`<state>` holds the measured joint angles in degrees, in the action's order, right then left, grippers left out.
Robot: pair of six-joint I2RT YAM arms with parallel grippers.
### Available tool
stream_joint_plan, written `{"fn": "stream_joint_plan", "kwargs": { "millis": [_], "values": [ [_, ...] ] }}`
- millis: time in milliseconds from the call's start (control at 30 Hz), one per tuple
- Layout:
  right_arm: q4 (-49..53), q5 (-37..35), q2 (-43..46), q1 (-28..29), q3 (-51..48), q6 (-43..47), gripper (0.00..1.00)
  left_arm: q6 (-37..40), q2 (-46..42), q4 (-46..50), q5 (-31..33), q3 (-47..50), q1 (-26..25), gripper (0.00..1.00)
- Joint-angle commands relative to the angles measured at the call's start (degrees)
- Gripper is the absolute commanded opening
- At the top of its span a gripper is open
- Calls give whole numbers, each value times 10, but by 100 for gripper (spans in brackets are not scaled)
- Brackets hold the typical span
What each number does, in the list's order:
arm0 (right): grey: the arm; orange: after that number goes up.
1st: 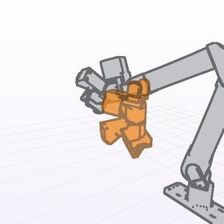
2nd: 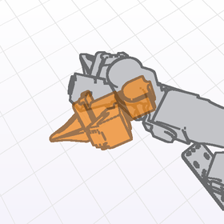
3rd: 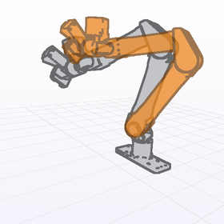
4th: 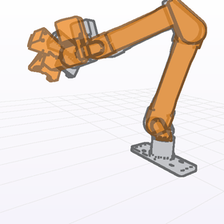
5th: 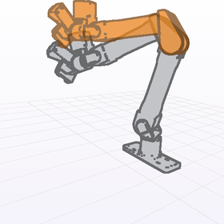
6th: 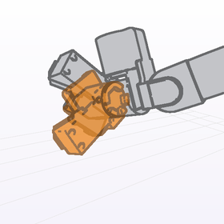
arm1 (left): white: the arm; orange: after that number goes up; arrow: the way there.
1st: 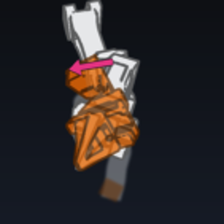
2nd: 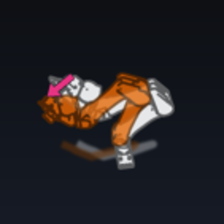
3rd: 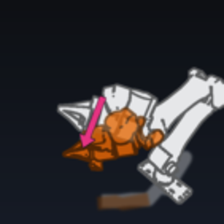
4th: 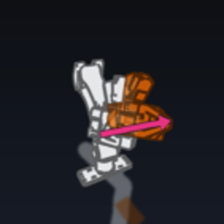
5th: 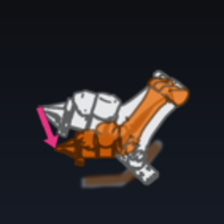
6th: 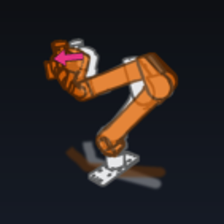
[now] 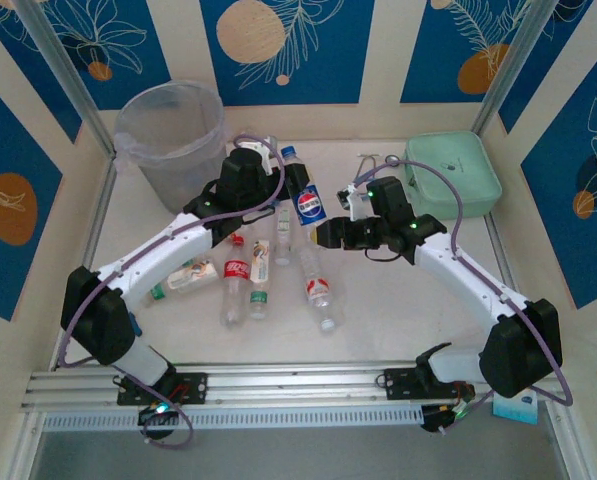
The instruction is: Put the plastic bottles in the bin
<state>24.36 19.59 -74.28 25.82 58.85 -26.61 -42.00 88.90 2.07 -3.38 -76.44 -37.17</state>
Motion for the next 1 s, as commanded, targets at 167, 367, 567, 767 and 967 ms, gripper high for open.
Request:
{"fn": "stream_joint_plan", "kwargs": {
  "millis": [167,367,567,767,967],
  "values": [
    [25,-20,-3,2,31,44,65,30,-11,13,20,-23,-2,40],
    [63,-74,30,-21,36,62,99,74,-31,29,46,-48,8,40],
    [38,-79,84,-81,1,33,99,101,-28,51,15,-131,33,35],
    [-60,-205,178,-108,-128,-25,99,167,-60,82,40,-192,37,30],
    [-74,-168,181,-211,-188,-81,99,224,-111,81,117,-209,48,18]
  ]
}}
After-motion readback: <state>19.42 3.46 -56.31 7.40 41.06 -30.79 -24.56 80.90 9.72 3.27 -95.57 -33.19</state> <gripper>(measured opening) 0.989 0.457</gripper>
